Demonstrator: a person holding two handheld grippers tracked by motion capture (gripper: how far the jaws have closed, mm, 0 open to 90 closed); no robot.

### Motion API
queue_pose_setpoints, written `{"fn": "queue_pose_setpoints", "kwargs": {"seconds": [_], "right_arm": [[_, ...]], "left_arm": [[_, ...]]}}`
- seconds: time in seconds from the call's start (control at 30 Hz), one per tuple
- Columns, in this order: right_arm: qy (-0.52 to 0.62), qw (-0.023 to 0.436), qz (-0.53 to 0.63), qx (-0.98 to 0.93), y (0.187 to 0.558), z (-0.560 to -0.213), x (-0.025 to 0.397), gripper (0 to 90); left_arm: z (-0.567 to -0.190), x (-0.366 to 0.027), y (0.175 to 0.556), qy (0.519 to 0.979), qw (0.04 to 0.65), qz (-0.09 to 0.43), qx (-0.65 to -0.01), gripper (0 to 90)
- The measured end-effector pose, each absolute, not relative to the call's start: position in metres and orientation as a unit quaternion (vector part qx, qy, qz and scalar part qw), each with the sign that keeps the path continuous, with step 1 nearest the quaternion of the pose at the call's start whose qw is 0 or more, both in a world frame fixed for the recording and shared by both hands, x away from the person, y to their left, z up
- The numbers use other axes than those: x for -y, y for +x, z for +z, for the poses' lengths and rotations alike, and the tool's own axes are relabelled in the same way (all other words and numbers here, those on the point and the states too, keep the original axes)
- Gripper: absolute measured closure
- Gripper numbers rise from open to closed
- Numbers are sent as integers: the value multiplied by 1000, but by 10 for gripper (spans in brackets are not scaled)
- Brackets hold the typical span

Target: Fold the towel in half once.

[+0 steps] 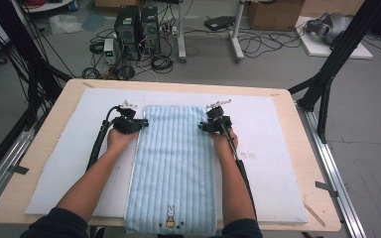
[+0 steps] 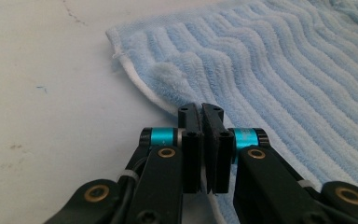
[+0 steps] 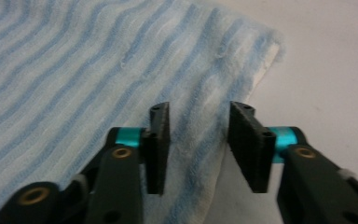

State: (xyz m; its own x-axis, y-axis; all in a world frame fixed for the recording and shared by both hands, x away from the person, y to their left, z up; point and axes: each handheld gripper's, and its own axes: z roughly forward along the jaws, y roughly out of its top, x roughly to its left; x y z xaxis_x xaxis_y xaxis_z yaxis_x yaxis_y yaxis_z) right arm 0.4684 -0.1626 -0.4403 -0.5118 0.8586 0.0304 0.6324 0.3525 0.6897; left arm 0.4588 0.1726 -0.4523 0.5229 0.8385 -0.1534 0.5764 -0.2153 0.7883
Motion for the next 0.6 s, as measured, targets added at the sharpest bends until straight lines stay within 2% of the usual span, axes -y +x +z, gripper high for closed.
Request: {"fn": "queue_pose_setpoints", "kwargs": {"seconds": [0.07,0.1,0.3,0.5,0.6], "right_arm": [[458,158,321,-814,470,-437,159,808],[446,155,317,-823,470,-436,155,843],[435,168,309,-829,471,-432,151,854],[430,178,353,-812,471,-424,158,854],[425,173,355,-814,468,-421,157,854]], "left_arm": [[-452,-173,459,763,423,155,-464,859],[-452,-173,459,764,422,155,-463,859],[-450,-177,460,760,424,158,-466,863],[-442,-186,460,735,457,153,-477,863],[-437,-189,456,741,461,152,-465,862]]}}
